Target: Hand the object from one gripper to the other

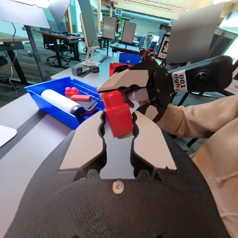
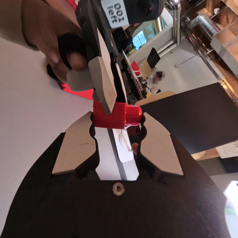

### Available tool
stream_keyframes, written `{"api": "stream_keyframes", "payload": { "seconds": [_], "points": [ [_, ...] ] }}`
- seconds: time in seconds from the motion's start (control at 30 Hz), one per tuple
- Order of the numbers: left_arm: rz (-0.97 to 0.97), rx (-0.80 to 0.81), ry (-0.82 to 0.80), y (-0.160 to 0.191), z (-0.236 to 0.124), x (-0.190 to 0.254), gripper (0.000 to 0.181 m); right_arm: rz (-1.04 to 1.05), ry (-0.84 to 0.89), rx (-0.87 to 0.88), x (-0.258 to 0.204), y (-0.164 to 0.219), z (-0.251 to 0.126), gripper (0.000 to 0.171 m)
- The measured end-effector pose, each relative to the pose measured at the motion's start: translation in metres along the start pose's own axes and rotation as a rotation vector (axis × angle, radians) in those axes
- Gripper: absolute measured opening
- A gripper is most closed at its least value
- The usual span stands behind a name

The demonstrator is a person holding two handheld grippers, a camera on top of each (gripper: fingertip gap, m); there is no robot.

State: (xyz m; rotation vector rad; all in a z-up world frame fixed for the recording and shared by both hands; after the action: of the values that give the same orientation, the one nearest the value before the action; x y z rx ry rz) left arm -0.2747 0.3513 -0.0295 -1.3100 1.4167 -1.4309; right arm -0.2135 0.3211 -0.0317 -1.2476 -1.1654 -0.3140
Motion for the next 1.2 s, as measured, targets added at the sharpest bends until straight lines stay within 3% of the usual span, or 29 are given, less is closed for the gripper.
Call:
{"api": "stream_keyframes", "payload": {
  "seconds": [0.1,0.23,0.3,0.4,0.53,0.6,0.7,0.83,0.9,1.0,1.13,1.2],
  "points": [
    [0.014,0.098,0.083,-0.011,-0.007,0.006,0.039,0.078,0.023,0.09,0.005,-0.01,-0.003,0.069],
    [0.078,0.325,0.204,-0.025,-0.028,0.012,0.038,0.624,-0.194,0.34,0.021,-0.013,-0.011,0.068],
    [0.062,0.359,0.243,-0.024,-0.029,0.011,0.038,0.86,-0.364,0.432,0.02,-0.011,-0.009,0.06],
    [0.081,0.362,0.245,-0.019,-0.023,0.011,0.037,0.991,-0.458,0.524,0.013,-0.019,-0.003,0.039],
    [0.058,0.331,0.15,-0.019,-0.024,0.0,0.034,0.921,-0.332,0.488,0.021,-0.012,-0.003,0.036],
    [-0.011,0.324,0.075,-0.023,-0.027,-0.008,0.041,0.845,-0.193,0.43,0.031,-0.005,-0.006,0.036],
    [-0.003,0.253,-0.072,-0.022,-0.021,-0.011,0.048,0.63,0.064,0.279,0.034,0.004,-0.002,0.036],
    [-0.002,0.258,-0.205,-0.019,-0.009,-0.013,0.036,0.235,0.336,0.114,0.013,-0.002,0.013,0.036],
    [0.046,0.244,-0.205,-0.018,-0.013,-0.013,0.036,0.154,0.411,0.075,0.008,-0.006,0.016,0.036],
    [0.081,0.21,-0.126,-0.022,-0.021,-0.01,0.036,0.28,0.237,0.146,0.007,-0.009,0.011,0.038],
    [0.123,0.084,0.061,-0.016,-0.029,0.005,0.037,0.683,-0.221,0.309,0.006,-0.006,0.001,0.052],
    [0.139,0.039,0.145,-0.011,-0.028,0.014,0.037,0.811,-0.453,0.373,-0.004,-0.008,-0.002,0.044]
  ]
}}
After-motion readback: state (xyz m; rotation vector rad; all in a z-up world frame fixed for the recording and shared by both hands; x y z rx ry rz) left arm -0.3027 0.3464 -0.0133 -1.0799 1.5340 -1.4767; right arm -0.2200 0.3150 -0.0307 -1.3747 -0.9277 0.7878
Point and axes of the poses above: each gripper's, where its closed fingertips meet, z out along the fingers, y out of its underside, x = y × z across the jaws, the point moved 5 cm from there along -z, back along the fingers, and after that the axes turned 1 degree about y, right-handed, at the moved point
